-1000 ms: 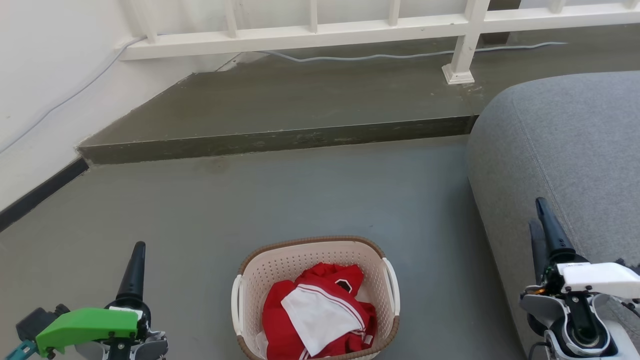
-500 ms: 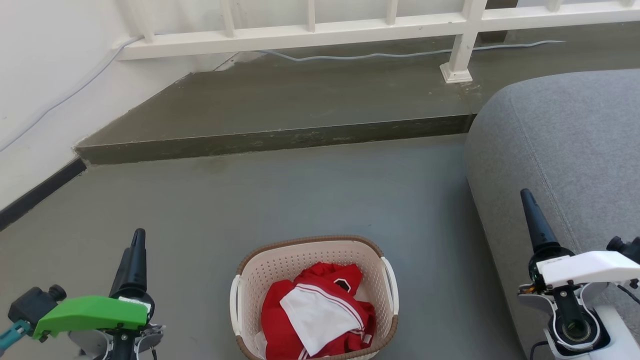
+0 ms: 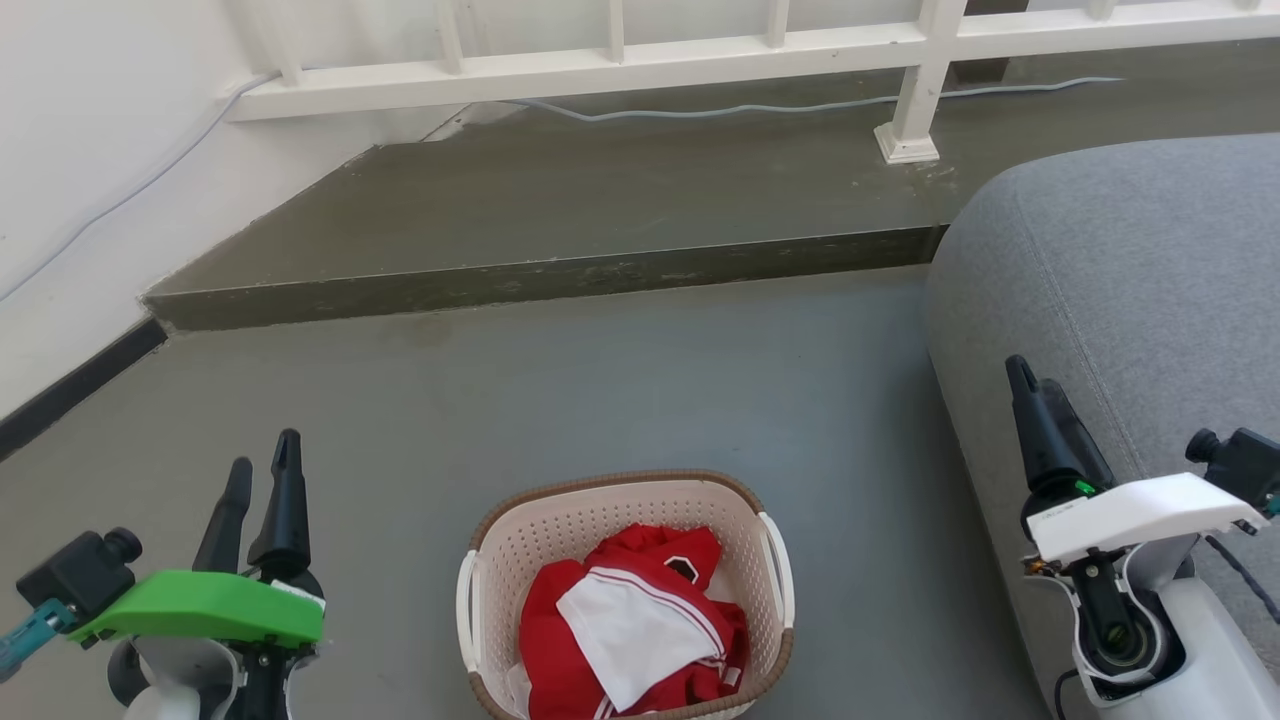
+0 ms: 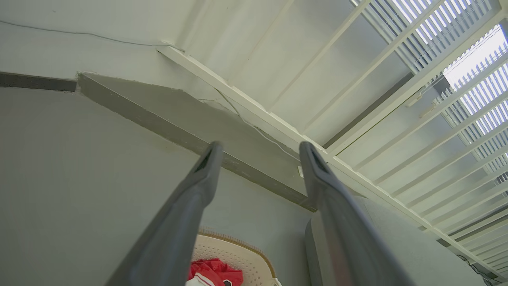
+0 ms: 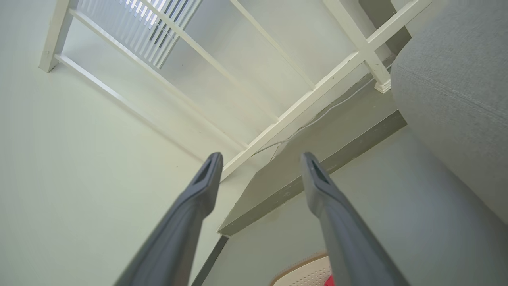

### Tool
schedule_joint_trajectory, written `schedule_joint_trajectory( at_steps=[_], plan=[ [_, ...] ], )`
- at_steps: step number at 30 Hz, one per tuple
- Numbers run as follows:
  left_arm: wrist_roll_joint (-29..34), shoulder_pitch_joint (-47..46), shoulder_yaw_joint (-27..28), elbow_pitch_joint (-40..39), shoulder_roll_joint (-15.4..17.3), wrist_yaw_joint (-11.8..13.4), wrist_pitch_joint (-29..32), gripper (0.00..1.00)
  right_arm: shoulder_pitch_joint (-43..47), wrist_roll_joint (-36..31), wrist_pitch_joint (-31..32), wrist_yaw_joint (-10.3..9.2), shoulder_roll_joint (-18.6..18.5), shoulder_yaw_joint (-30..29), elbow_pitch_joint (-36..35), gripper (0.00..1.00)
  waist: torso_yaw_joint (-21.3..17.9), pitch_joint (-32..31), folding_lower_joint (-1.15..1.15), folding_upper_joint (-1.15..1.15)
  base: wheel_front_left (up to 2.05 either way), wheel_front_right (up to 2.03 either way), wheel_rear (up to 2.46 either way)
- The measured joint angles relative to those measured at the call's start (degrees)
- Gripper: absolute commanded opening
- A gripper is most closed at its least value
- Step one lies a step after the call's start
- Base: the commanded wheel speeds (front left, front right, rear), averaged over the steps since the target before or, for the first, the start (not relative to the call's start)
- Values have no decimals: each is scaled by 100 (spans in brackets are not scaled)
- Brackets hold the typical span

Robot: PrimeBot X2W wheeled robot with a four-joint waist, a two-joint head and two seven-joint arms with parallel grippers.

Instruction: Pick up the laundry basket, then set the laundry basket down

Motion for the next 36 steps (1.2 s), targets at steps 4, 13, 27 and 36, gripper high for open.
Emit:
schedule_joint_trajectory(
  at_steps=[4, 13, 27, 36],
  plan=[
    [374, -2, -33, -52, -8, 1, -59, 100, -8, -369, -67, -122, 0, 99, 10, 100, -12, -1, 0, 0, 0, 0, 0],
    [1181, -2, -79, -99, -60, 2, -244, 100, -53, -1139, -219, -243, 10, 234, -3, 100, -38, 2, 0, 0, 0, 0, 0],
    [2288, -2, -70, -223, -133, 2, -514, 100, -138, -2271, -471, -293, 73, 383, -96, 100, -71, 6, 0, 0, 0, 0, 0],
    [2934, -2, -70, -248, -197, 2, -704, 100, -225, -3037, -643, -293, 91, 486, -112, 100, -84, 3, 0, 0, 0, 0, 0]
  ],
)
